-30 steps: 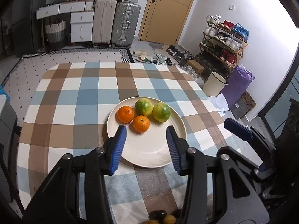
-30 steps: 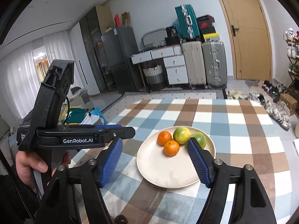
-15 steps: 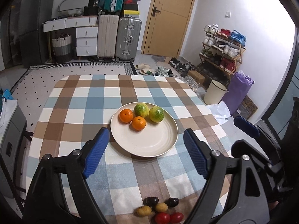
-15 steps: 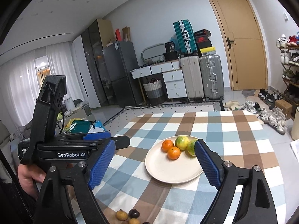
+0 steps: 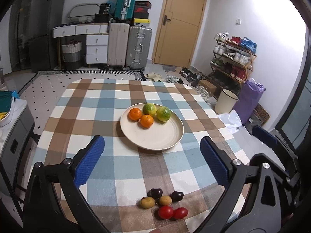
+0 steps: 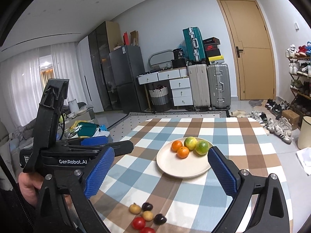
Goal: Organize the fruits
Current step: 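Withdraw both tools from the plate toward the loose tomatoes, kiwis and plums, then lower the right tool onto a red tomato and close on it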
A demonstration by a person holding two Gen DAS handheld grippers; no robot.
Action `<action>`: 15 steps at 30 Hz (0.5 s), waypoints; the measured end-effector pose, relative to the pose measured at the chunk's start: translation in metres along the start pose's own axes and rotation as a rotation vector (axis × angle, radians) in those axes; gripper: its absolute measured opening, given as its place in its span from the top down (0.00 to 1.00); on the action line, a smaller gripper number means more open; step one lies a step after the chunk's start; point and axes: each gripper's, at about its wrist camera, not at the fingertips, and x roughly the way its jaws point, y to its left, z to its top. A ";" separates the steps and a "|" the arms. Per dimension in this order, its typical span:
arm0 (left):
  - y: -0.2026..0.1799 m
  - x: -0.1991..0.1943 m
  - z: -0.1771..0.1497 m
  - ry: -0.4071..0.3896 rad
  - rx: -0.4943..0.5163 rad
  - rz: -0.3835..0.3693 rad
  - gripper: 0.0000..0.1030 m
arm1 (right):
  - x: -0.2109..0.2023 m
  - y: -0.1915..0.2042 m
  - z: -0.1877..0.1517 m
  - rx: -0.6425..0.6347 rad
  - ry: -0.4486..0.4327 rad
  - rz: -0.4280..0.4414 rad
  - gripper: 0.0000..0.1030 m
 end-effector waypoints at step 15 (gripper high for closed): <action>0.040 -0.002 -0.062 0.046 -0.096 0.066 0.01 | -0.015 0.012 -0.048 -0.004 0.088 -0.019 0.03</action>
